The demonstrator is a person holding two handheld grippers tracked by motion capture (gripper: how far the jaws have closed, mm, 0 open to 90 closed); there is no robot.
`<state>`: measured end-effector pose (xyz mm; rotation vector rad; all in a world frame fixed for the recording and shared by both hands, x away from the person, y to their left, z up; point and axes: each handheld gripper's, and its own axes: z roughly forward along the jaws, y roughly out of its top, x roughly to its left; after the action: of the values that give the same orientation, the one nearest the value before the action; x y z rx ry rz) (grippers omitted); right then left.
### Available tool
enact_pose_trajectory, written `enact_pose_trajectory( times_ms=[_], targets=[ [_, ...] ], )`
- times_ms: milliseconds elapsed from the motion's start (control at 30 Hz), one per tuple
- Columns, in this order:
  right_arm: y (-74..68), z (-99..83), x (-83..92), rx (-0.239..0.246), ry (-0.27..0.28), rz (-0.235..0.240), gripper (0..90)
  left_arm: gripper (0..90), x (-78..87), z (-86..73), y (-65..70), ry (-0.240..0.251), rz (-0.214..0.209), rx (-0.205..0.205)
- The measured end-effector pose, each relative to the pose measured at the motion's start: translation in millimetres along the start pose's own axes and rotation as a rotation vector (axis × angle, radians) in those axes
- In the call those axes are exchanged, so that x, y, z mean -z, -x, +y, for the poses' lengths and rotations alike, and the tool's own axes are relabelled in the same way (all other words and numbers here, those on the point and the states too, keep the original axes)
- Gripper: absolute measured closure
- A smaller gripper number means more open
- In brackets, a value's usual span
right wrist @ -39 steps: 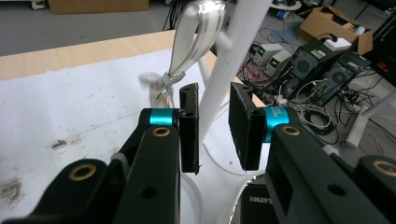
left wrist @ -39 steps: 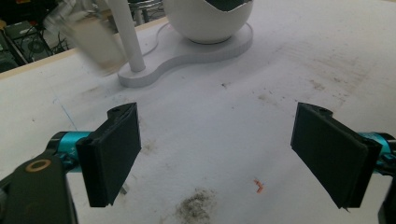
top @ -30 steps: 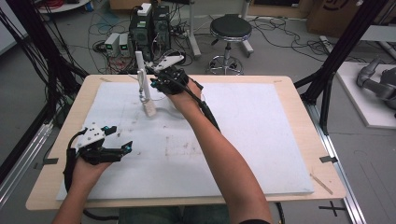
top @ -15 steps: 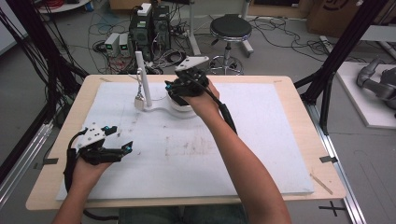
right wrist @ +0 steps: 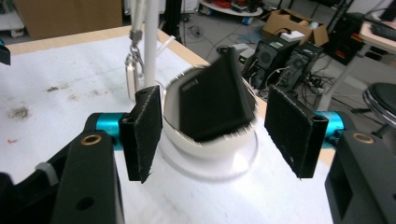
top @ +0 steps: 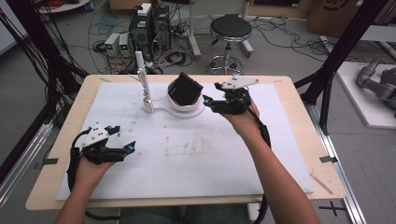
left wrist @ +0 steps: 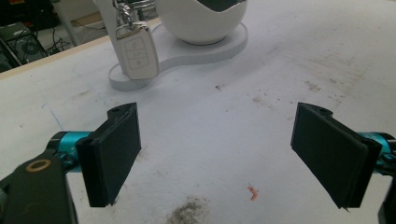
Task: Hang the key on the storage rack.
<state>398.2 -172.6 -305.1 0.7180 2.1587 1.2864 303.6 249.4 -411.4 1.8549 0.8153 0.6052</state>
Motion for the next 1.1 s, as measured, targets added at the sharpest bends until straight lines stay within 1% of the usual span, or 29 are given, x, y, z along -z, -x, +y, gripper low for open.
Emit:
enact_pose_trajectory(
  times_ms=[33,267,433,467,567,600,633,833,900,967,1000,1033,1100],
  targets=[
    [2.1,-4.6,4.8,-0.011,-0.008,-0.007,36.3,15.9,-1.1,0.3,0.4,0.002,-0.002,0.002],
    [10.8,-33.8,31.9,-0.043,0.021,-0.056,33.4,15.9,-7.4,3.3,1.8,0.003,-0.013,-0.004],
    [11.1,-54.0,45.5,-0.076,0.033,-0.078,30.9,15.9,-9.1,4.3,1.8,0.008,-0.016,-0.005],
    [10.3,-58.6,47.6,-0.088,0.035,-0.081,30.5,15.9,-9.3,4.4,1.7,0.008,-0.016,-0.005],
    [10.1,-72.7,52.6,-0.1,0.031,-0.092,29.1,16.0,-10.1,4.2,1.5,0.007,-0.018,-0.004],
    [11.0,-77.3,53.7,-0.101,0.03,-0.103,28.0,15.9,-10.4,4.1,1.6,0.007,-0.019,-0.005],
    [11.2,-81.6,54.5,-0.114,0.025,-0.103,27.1,16.0,-10.7,4.0,2.1,0.009,-0.019,-0.003],
    [12.0,-104.7,54.4,-0.154,0.003,-0.116,21.3,15.9,-12.4,4.2,3.5,0.008,-0.024,-0.006],
    [9.8,-112.5,52.0,-0.167,-0.015,-0.107,21.3,15.9,-13.4,5.0,3.7,0.008,-0.026,-0.01],
    [8.1,-120.3,48.0,-0.165,-0.039,-0.098,21.3,15.9,-14.2,6.1,4.7,0.013,-0.028,-0.006],
    [8.5,-123.4,45.9,-0.167,-0.057,-0.09,21.3,15.9,-14.3,6.5,5.0,0.012,-0.03,-0.01],
    [9.2,-125.1,43.9,-0.18,-0.078,-0.087,21.0,15.9,-14.4,6.6,5.4,0.014,-0.032,-0.01],
    [10.7,-127.6,42.8,-0.192,-0.088,-0.088,20.8,15.9,-15.0,6.4,6.8,0.011,-0.037,-0.013]
  ],
)
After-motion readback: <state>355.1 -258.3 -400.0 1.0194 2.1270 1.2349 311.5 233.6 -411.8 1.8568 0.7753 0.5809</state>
